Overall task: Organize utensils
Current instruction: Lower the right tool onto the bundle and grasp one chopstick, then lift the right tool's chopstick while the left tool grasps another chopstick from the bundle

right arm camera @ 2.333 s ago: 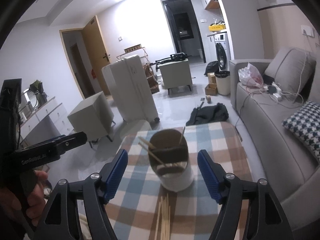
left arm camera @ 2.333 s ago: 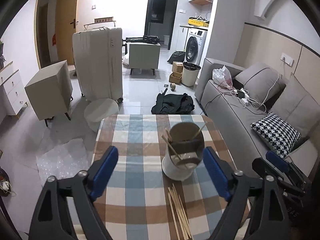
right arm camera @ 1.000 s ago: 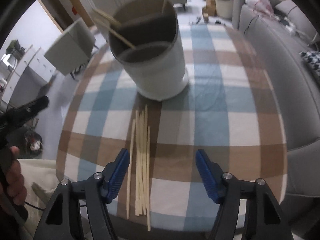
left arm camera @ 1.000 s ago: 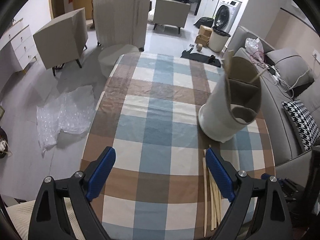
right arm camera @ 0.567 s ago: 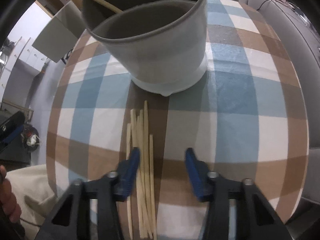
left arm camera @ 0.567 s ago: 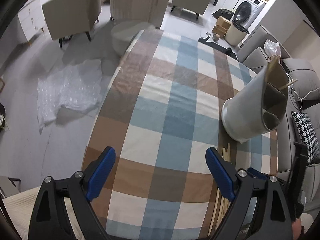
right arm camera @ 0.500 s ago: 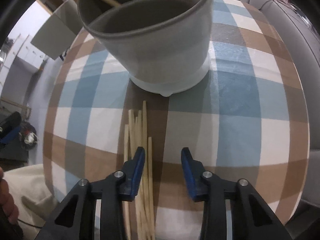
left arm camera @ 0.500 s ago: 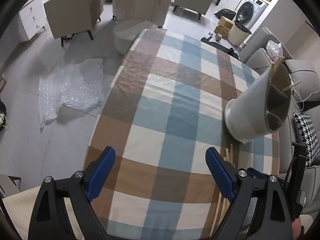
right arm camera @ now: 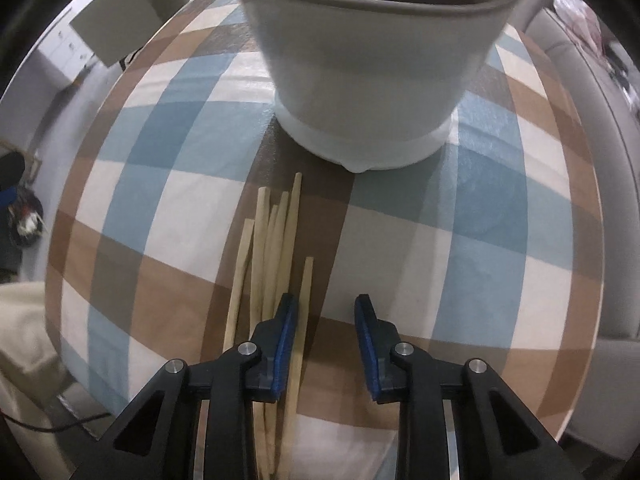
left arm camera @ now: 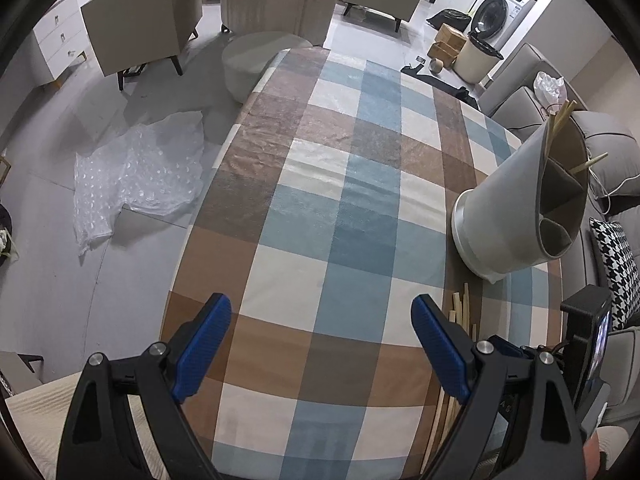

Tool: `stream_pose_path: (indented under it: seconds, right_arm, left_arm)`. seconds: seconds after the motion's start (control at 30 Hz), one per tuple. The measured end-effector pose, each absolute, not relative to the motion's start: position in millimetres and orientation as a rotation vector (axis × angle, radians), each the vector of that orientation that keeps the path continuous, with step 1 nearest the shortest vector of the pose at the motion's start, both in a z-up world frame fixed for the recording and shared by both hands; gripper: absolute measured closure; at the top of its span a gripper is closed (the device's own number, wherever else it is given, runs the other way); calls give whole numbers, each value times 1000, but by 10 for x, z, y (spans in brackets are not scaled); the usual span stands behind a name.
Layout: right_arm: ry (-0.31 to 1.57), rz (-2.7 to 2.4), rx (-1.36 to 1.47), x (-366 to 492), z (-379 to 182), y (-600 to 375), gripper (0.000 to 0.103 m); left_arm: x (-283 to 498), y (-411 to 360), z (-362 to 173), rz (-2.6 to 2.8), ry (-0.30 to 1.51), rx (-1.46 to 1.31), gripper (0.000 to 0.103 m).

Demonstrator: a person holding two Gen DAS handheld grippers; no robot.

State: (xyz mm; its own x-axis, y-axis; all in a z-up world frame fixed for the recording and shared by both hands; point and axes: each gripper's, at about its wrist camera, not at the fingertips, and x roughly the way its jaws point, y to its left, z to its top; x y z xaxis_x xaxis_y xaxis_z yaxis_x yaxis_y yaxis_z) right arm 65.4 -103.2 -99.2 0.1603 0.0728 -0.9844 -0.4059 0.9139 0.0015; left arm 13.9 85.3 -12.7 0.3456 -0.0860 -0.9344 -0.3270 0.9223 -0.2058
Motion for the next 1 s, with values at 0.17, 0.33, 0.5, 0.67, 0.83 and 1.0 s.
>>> stream_pose_path:
  seconds: [0.17,0.33,0.5,0.67,0.83,1.0]
  right_arm:
    - [1350,329,-282,644,-1006,-907,76]
    - [1318,336,-299,657,-1001,-781,92]
    - [1311,341,-275,654,-999,-768,100]
    - [1285,333,-155,671,-776,-1035,100]
    - [1210,319,80,709,-462,-1516,100]
    - [1194,296,306,712,-370,-2037,100]
  left_arm:
    - [135,871,-150,172,1225,-401,15]
    - [138,858,-168,181,1231,-388,15]
    - [162,827,-204,188,1251,-396,15]
    - [225,633,-228,179,1275,-361,15]
    - [276,332,-311,116,1324,-317,15]
    - [295,-12,-418,39,1380,-249,15]
